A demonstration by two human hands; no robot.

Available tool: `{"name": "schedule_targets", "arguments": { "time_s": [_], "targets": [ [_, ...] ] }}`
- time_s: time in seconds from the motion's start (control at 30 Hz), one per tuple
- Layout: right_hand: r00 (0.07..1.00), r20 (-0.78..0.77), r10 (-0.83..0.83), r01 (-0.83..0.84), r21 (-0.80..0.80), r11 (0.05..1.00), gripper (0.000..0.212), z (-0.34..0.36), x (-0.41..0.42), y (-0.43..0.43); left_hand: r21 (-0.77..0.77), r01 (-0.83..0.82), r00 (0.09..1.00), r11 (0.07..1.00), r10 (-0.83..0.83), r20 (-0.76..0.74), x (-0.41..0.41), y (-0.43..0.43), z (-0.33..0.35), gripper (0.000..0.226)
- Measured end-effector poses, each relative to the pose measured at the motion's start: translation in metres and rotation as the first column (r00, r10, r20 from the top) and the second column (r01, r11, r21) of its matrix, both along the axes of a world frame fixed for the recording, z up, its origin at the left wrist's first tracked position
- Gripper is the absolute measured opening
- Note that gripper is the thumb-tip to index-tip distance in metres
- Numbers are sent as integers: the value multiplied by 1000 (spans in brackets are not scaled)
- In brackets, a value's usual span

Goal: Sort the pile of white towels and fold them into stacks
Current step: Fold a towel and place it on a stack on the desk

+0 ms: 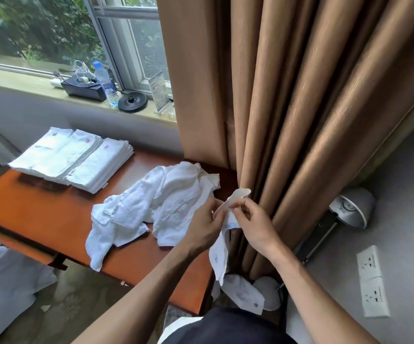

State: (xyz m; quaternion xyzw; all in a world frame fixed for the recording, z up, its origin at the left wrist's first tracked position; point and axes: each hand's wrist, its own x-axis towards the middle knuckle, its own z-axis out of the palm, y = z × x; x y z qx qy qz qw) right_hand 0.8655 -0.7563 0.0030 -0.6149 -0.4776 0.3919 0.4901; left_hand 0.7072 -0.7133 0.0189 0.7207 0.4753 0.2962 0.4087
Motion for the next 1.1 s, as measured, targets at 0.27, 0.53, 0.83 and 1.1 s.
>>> {"name": "schedule_targets", "arguments": {
  "time_s": [0.27, 0.53, 0.83, 1.1],
  "targets": [
    [981, -171, 90, -103, -67, 992, 49, -9, 2, 1, -213, -73, 970, 974, 119, 212, -1, -6, 4, 17],
    [999, 41, 2, -2, 12, 1000, 20, -11, 11, 5, -294, -100, 928, 951, 196, 318, -1, -12, -1, 9],
    [936, 351, 8, -16, 21, 1000, 30, -10, 19, 11, -149, -201, 934, 968, 235, 270, 1, -11, 2, 28],
    [899, 438, 7, -31, 49, 998, 46, -11, 24, 9, -54, -188, 956, 981, 195, 218, 6, -16, 2, 28]
  ]
}}
